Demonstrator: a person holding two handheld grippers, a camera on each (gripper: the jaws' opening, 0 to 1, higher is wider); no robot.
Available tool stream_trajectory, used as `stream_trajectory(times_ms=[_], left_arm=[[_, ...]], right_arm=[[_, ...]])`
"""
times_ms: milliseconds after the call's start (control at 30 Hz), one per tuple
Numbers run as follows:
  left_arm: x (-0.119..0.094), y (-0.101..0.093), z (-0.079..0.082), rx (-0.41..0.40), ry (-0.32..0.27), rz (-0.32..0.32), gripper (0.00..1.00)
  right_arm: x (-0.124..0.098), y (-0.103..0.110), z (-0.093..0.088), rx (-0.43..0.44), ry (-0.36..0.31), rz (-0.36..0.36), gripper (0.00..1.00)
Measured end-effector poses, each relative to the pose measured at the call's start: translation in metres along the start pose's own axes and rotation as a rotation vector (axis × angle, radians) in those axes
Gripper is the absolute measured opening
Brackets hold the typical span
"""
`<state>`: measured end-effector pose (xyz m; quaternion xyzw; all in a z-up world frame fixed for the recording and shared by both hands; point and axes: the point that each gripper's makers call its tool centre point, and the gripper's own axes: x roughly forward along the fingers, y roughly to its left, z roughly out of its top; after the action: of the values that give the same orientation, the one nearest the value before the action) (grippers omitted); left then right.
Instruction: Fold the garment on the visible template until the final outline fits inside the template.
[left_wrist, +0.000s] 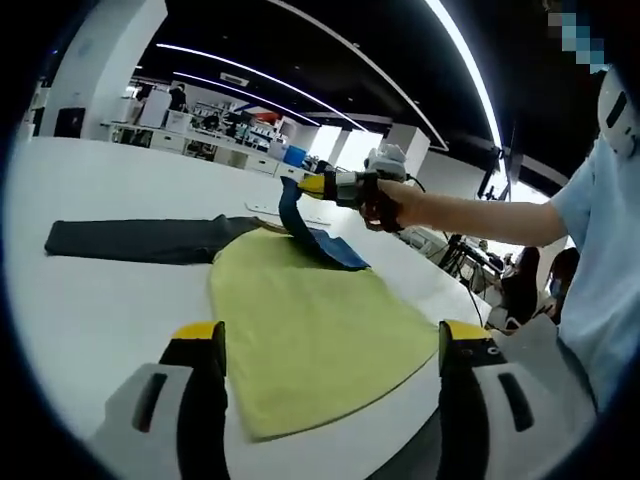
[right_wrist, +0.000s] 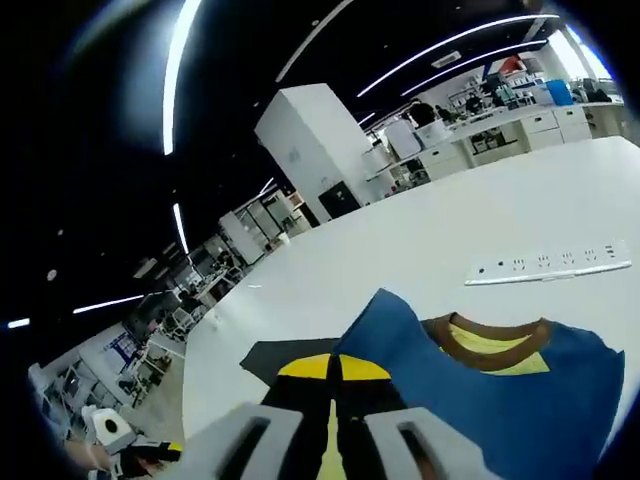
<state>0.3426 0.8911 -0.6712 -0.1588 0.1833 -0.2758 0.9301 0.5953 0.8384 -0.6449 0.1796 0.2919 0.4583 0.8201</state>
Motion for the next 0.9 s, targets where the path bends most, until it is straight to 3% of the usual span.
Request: stream_trajectory(times_ms=[533,800,900], left_arm=[[-0.002,0.004,-0.001,-0.003,0.008,0.013,0.84],[-0.003,0.006,-0.003,-0.007,0.015,0.021,0.83],[-0.003,0.006,-0.003,-0.010,0.015,0.021,0.83]], right_arm=[[0.036,0.001,-0.056,-0.027,0.135,-0.013,0.00],[0.047,0.002,-0.069,-0.018,0.161,-0.013,0.00],[0.049,0.006,-0.071,-0.071,0.175,-0.008,0.00]])
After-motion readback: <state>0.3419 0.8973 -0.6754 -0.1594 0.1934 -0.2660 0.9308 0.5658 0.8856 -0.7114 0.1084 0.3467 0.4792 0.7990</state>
